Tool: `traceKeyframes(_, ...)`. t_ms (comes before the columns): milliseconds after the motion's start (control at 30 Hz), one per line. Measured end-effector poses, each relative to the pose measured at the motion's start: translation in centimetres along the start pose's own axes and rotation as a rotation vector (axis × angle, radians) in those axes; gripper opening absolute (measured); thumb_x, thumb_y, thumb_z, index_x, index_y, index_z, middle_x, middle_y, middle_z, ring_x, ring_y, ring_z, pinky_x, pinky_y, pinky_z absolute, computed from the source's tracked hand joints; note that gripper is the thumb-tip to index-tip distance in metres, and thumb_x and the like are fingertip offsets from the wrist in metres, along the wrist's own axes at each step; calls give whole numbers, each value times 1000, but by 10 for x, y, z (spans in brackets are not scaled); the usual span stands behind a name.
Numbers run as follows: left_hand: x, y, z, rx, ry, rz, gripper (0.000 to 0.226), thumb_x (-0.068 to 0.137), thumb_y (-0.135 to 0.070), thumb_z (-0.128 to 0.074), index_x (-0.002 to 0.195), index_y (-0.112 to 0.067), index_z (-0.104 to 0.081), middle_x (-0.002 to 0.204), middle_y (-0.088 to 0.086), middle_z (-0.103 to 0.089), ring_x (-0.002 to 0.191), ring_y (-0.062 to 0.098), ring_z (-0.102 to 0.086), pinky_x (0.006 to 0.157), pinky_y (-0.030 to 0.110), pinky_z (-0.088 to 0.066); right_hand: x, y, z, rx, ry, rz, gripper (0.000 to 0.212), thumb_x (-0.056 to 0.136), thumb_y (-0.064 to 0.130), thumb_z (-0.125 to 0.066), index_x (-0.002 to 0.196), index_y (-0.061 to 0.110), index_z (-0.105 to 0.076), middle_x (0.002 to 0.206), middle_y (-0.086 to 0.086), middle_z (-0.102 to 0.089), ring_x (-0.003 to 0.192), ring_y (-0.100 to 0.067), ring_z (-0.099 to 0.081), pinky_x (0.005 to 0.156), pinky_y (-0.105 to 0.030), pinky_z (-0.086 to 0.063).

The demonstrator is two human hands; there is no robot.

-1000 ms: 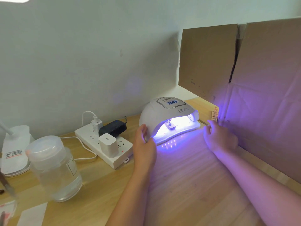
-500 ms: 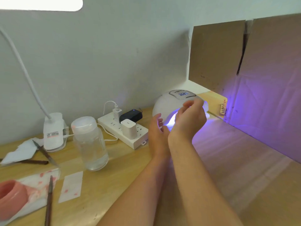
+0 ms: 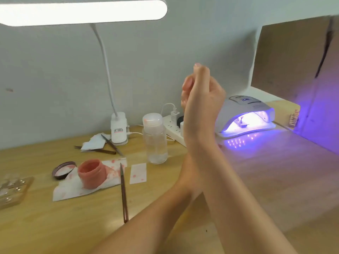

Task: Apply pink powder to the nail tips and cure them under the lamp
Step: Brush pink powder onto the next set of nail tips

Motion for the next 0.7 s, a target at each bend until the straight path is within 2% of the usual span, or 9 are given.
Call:
traceKeyframes(33, -9, -4, 8, 291, 20, -52, 29, 96, -23, -29, 86, -10, -53, 82, 18, -56, 76, 20, -44, 68, 39, -38, -8, 4, -8, -14, 78, 40, 37, 78, 29, -44, 47, 15, -32, 51, -2, -26, 49, -15, -23, 49, -27, -20)
traceKeyframes(67, -20, -4, 20, 180, 21, -8, 15, 87, -17, -42, 82, -10, -55, 75, 13, -53, 71, 17, -41, 62, 35, -35, -15, 7, -16, -44, 150, 88, 40, 81, 28, -44, 49, 8, -32, 51, -4, -26, 49, -15, -23, 48, -29, -20)
traceKeyframes(133, -39, -17, 49, 172, 30, -51, 10, 77, -13, -48, 73, -11, -57, 63, -5, -50, 58, 12, -38, 53, 21, -32, -30, 9, -30, -146, 279, 180, 46, 83, 29, -45, 56, -7, -34, 54, -14, -24, 51, -21, -23, 49, -36, -21)
traceKeyframes(200, -47, -20, 88, 117, -145, -4, 12, 80, -19, -52, 73, -25, -59, 61, -11, -51, 47, 5, -39, 49, 11, -32, -43, 4, -40, -246, 358, 243, 49, 84, 31, -45, 58, -9, -36, 53, -18, -27, 51, -28, -26, 47, -40, -25)
traceKeyframes(267, -53, -18, 130, 152, -298, -22, 20, 84, -22, -54, 75, -39, -60, 66, -17, -55, 46, 2, -47, 54, 13, -39, -55, -10, -45, -313, 378, 278, 49, 85, 35, -44, 55, -3, -37, 50, -13, -28, 48, -23, -27, 46, -38, -25)
traceKeyframes(367, -65, -8, 189, 175, -499, -98, 26, 88, -14, -51, 85, -38, -59, 66, -17, -55, 47, -1, -49, 45, 12, -39, -75, -43, -48, -406, 417, 294, 43, 87, 36, -40, 52, 15, -28, 47, 7, -23, 47, -6, -24, 47, -30, -21)
traceKeyframes(500, -87, 18, 253, 374, -610, -87, 22, 83, -26, -44, 88, -45, -54, 69, -24, -54, 51, 0, -41, 48, 13, -33, -96, -87, -38, -592, 528, 289, 43, 90, 25, -48, 51, 9, -37, 46, 7, -28, 47, -9, -29, 47, -30, -23)
traceKeyframes(600, -107, 42, 295, 467, -744, -17, 22, 78, -38, -39, 93, -40, -56, 67, -19, -52, 53, 2, -38, 54, 21, -33, -100, -107, -27, -780, 593, 263, 40, 89, 24, -52, 52, 11, -45, 45, 3, -39, 47, -10, -33, 47, -32, -28)
traceKeyframes(700, -127, 61, 315, 553, -807, 51, 37, 77, -29, -39, 110, -24, -56, 74, -10, -50, 59, 1, -41, 59, 20, -34, -100, -115, -21, -994, 677, 215, 35, 84, 31, -54, 54, 15, -45, 48, 4, -43, 48, -9, -36, 48, -28, -28)
Point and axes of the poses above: each hand's wrist, its own x-axis towards the middle knuckle, its own z-axis out of the back of the hand, y = z × x, the point moved 1 cm from there along x, towards the middle knuckle
